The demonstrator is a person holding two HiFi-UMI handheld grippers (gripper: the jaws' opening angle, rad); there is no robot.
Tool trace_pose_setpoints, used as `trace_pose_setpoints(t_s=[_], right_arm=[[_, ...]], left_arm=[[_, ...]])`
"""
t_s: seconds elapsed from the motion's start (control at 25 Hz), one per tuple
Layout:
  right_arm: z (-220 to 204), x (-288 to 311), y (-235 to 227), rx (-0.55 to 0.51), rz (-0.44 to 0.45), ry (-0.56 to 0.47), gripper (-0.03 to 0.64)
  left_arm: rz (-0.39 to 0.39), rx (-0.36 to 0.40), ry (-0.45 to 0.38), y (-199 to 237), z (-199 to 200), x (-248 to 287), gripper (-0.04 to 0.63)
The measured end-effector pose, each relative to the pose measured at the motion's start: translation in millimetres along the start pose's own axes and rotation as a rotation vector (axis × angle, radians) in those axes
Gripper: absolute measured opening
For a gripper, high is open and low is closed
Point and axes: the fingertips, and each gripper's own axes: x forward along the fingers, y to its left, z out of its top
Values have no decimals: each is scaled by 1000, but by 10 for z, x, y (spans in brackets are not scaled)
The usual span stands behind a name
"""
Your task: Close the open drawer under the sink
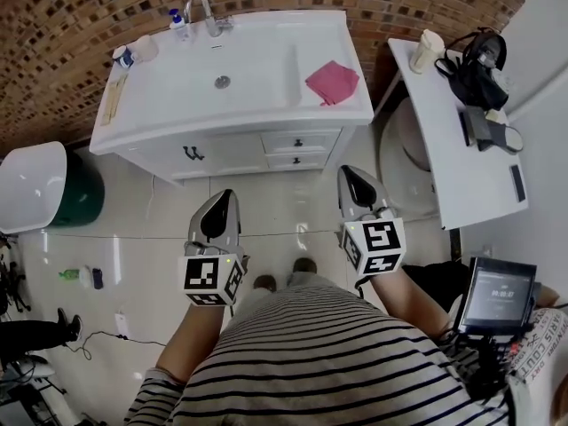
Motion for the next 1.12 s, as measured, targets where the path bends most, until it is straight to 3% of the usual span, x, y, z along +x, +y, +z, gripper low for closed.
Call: trace_pose_setpoints(t_s=[0.4,0.64,0.84,1.12], right_arm=[[-120,-969,1179,25,-21,-47,-2],[-377,-1445,1925,22,-51,9,-2],[-337,-1703,2275,-14,-41,-4,-2],[-296,-1826,2459,-33,-32,-19,-3]], left_arm=[[-30,-15,-4,289,-215,-1205,12],[-84,-45,13,420,-507,-2030,12],[-80,-98,12,469,-639,-2371,12],[-71,-108,-13,455,-614,-2590,12]])
